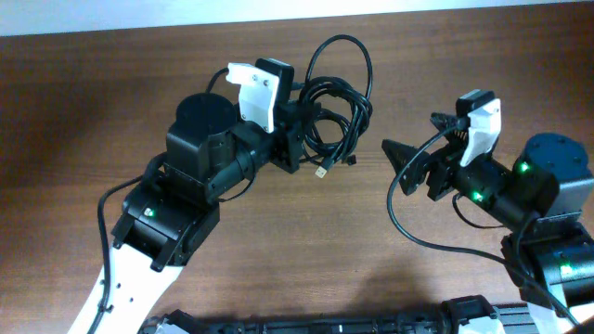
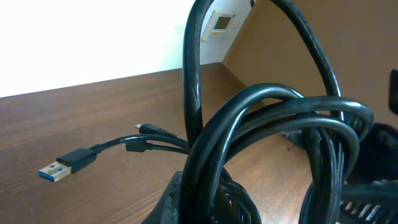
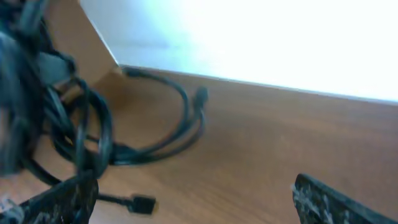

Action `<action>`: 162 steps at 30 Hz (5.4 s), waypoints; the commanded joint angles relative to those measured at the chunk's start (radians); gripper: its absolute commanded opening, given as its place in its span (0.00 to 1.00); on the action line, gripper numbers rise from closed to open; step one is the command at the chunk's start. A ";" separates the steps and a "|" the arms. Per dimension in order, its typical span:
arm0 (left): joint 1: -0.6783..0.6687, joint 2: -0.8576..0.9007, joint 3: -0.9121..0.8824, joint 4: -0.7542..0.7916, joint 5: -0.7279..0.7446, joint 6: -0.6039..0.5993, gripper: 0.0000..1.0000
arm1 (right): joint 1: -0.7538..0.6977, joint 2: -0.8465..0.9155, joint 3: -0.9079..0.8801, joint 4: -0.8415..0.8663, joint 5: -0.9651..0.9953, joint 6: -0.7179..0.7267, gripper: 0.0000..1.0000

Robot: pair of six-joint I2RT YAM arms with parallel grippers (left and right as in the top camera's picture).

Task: Untangle cables

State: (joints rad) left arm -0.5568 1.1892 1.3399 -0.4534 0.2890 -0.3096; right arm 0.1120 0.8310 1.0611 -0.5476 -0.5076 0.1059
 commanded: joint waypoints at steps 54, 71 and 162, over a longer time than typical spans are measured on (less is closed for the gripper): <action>-0.015 -0.006 0.011 -0.099 0.344 0.281 0.00 | 0.005 -0.004 0.005 -0.097 0.684 -0.001 0.99; -0.002 -0.014 0.011 -0.150 0.185 0.303 0.00 | 0.005 -0.004 0.005 -0.120 0.920 -0.075 0.99; -0.005 -0.010 0.011 -0.176 0.035 0.080 0.00 | 0.005 0.058 0.005 -0.016 0.037 0.007 0.99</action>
State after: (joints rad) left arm -0.5640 1.1995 1.3396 -0.6102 0.4278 -0.2489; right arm 0.1192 0.8913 1.0622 -0.5705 -0.5289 0.1200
